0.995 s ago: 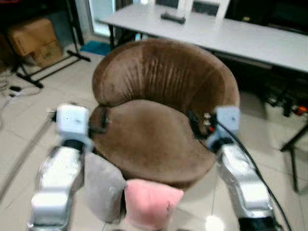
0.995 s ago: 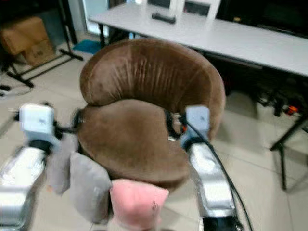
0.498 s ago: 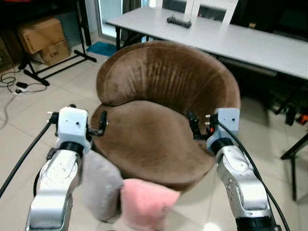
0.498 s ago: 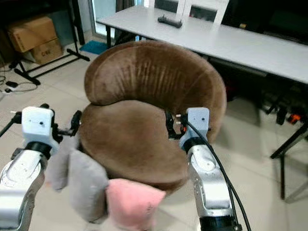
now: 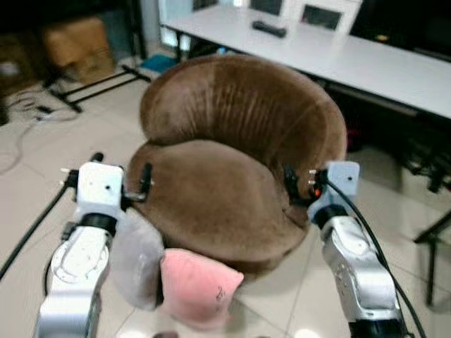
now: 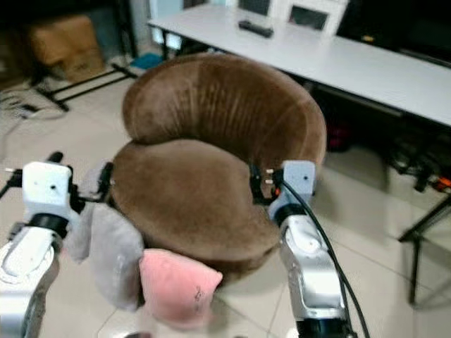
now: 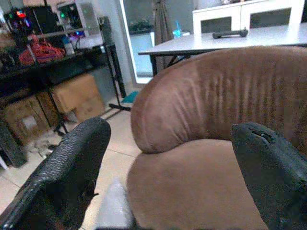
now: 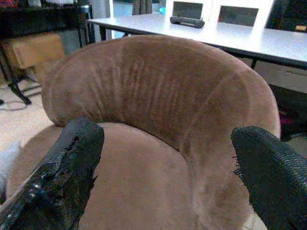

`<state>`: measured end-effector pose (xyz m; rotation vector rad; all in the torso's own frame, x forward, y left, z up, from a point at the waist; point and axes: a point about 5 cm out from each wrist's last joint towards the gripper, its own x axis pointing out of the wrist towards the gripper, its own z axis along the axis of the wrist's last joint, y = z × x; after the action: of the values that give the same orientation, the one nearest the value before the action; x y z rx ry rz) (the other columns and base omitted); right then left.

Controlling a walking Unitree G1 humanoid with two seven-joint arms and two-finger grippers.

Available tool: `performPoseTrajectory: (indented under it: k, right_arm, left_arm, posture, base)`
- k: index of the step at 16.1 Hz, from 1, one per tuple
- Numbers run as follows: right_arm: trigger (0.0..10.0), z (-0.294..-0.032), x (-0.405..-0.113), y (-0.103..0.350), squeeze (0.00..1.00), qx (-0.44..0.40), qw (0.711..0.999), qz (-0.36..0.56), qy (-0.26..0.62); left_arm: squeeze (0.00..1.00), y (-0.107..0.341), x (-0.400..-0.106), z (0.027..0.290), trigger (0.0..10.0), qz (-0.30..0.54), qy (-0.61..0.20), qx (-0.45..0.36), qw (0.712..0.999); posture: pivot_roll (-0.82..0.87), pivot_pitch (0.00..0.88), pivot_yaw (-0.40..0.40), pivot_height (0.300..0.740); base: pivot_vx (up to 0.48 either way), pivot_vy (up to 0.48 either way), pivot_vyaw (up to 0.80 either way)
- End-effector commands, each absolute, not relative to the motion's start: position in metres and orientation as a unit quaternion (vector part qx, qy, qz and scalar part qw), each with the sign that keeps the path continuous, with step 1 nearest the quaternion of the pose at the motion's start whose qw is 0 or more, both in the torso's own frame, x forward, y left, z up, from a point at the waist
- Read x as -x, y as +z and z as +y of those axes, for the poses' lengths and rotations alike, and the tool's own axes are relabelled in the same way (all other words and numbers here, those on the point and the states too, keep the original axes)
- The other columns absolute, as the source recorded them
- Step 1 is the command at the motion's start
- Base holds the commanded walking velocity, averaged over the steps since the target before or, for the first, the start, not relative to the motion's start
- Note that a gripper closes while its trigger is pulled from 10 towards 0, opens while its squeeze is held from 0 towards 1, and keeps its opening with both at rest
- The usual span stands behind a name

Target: Move the pillow to the sofa from floor

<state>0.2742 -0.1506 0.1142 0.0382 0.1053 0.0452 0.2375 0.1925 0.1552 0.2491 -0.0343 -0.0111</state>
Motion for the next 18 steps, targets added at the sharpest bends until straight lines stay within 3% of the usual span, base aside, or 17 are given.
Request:
performPoseTrajectory:
  k: [1, 3, 4, 7, 8, 9, 14, 18]
  right_arm:
    - [10.0, -0.152, -0.276, 0.118, 0.73, -0.009, 0.999, 0.037, 0.021]
    - [10.0, -0.151, -0.276, 0.121, 0.95, -0.017, 0.999, 0.02, 0.024]
    - [10.0, -0.15, -0.275, 0.12, 1.0, -0.029, 0.999, 0.025, 0.025]
    - [10.0, -0.149, -0.276, 0.121, 1.0, -0.001, 1.0, 0.021, 0.014]
    - [10.0, -0.15, -0.276, 0.117, 0.89, 0.005, 0.999, 0.041, 0.001]
    - [10.0, -0.146, -0.275, 0.116, 0.0, -0.014, 0.998, 0.048, 0.022]
    - [10.0, -0.147, -0.276, 0.116, 0.0, -0.042, 0.998, 0.05, 0.02]
    - [10.0, -0.15, -0.277, 0.117, 0.0, -0.058, 0.997, 0.05, 0.013]
  left_arm:
    - [0.01, 0.16, -0.236, 0.192, 10.0, -0.028, -0.01, -0.124, 0.992]
    - [0.01, 0.159, -0.236, 0.193, 10.0, -0.027, -0.008, -0.125, 0.992]
    - [0.0, 0.159, -0.235, 0.193, 10.0, -0.026, -0.007, -0.125, 0.992]
    - [0.0, 0.158, -0.236, 0.195, 10.0, -0.024, -0.003, -0.125, 0.992]
    - [0.0, 0.158, -0.236, 0.196, 10.0, -0.023, -0.002, -0.125, 0.992]
    - [0.0, 0.157, -0.236, 0.196, 10.0, -0.019, -0.001, -0.129, 0.991]
    - [0.0, 0.154, -0.239, 0.197, 10.0, -0.013, 0.0, -0.132, 0.991]
    - [0.0, 0.149, -0.238, 0.201, 10.0, 0.01, 0.013, -0.104, 0.994]
  posture:
    - [0.09, 0.0, -0.078, 0.74]
    - [0.09, 0.0, -0.078, 0.74]
    - [0.09, 0.0, -0.079, 0.74]
    - [0.09, 0.0, -0.079, 0.74]
    - [0.09, 0.0, -0.079, 0.74]
    - [0.09, 0.0, -0.081, 0.74]
    - [0.09, 0.0, -0.082, 0.74]
    - [0.09, 0.0, -0.083, 0.705]
  base:
    - [0.247, 0.0, 0.8]
    - [0.315, 0.0, 0.8]
    - [0.319, 0.0, 0.8]
    - [0.317, 0.0, 0.53]
    - [0.315, 0.0, 0.0]
    - [0.0, 0.0, 0.0]
    - [0.0, 0.0, 0.0]
    - [0.0, 0.0, 0.0]
